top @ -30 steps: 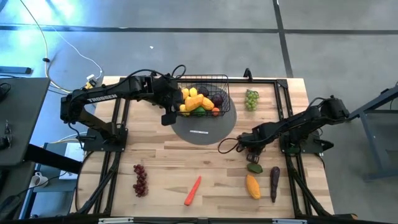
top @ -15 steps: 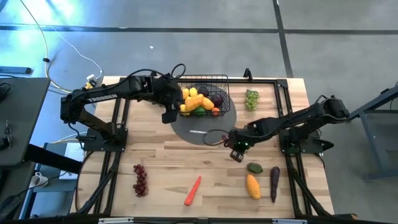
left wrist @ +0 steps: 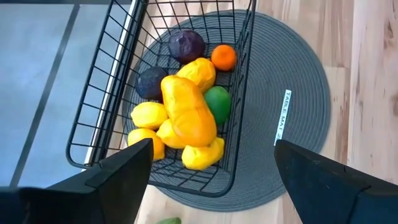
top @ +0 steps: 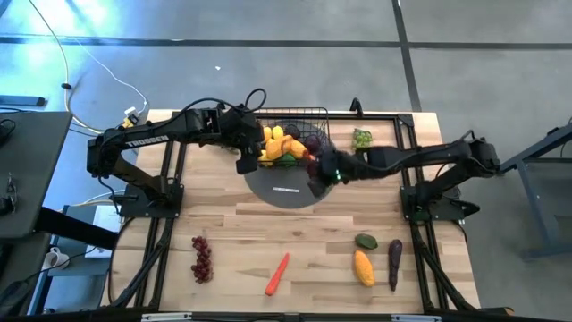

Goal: Build produce basket
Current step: Put the red chili pepper into the basket

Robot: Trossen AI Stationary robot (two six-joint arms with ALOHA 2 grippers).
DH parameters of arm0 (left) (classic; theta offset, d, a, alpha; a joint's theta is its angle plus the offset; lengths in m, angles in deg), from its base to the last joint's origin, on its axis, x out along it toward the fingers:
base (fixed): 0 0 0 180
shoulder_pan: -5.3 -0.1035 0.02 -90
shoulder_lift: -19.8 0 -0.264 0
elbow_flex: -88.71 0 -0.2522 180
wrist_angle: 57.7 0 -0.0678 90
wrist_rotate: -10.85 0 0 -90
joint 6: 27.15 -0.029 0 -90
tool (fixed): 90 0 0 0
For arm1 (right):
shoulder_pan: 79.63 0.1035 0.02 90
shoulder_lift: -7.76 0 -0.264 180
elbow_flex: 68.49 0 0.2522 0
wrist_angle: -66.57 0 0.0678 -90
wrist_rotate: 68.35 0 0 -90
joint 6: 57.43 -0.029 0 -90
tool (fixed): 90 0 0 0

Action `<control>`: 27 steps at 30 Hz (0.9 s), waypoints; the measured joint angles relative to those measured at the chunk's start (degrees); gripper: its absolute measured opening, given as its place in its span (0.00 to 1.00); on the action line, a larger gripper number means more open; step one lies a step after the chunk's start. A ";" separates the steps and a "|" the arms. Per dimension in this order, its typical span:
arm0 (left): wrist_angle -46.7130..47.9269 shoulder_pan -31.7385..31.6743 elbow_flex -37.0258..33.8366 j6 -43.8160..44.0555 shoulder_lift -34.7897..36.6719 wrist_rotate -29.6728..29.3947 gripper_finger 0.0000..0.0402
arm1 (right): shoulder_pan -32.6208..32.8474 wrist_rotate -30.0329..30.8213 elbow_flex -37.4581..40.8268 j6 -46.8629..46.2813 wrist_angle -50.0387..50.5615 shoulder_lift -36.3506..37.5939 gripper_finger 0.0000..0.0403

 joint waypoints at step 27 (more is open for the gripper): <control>-0.84 -1.31 0.02 -0.18 -0.02 -0.97 0.81 | -19.83 2.32 -0.26 16.51 -19.32 -8.93 0.19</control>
